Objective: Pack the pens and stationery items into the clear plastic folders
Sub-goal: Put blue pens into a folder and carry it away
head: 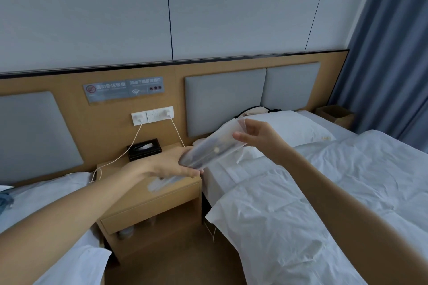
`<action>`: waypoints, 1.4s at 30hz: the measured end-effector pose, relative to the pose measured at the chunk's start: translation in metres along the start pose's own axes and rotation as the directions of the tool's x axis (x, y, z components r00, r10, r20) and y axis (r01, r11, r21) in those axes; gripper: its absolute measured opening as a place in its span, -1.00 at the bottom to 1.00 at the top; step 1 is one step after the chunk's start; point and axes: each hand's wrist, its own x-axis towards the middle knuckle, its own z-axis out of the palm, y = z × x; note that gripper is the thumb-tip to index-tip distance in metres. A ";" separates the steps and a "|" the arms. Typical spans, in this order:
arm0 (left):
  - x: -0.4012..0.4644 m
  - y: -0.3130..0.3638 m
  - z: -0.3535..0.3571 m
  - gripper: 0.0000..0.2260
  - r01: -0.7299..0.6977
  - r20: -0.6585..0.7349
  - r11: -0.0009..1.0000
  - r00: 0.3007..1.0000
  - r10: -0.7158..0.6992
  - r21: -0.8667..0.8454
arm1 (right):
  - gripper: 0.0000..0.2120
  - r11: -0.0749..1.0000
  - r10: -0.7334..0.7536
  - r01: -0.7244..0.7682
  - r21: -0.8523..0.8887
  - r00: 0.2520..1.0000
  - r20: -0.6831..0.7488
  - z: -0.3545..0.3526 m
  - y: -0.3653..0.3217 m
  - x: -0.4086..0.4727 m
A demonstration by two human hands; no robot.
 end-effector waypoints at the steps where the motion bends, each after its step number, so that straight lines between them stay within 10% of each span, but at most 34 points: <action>1: -0.002 0.000 0.002 -0.31 0.010 0.047 0.998 0.999 -0.006 -0.064 | -0.91 0.999 0.001 -0.001 0.046 1.000 0.009 0.001 -0.001 0.001; 6: -0.012 0.001 0.015 -0.66 0.030 0.156 0.944 0.987 0.023 -0.327 | -0.75 0.989 0.051 -0.047 0.140 0.998 -0.031 0.011 0.005 0.008; 21: 0.014 0.016 0.066 -0.53 0.070 0.142 0.610 0.987 0.070 -0.789 | -0.60 0.784 0.292 -0.233 0.576 0.956 -0.010 0.066 0.015 -0.004; 29: 0.008 0.018 0.091 -0.24 0.045 0.252 0.741 0.953 0.170 -0.669 | -0.84 0.742 0.336 -0.079 0.665 0.903 -0.268 0.038 0.020 -0.045; 42: 0.000 0.079 0.178 -0.59 0.012 0.323 0.822 0.923 0.210 -0.569 | -0.79 0.649 0.523 0.006 0.761 0.723 -0.451 0.004 0.039 -0.160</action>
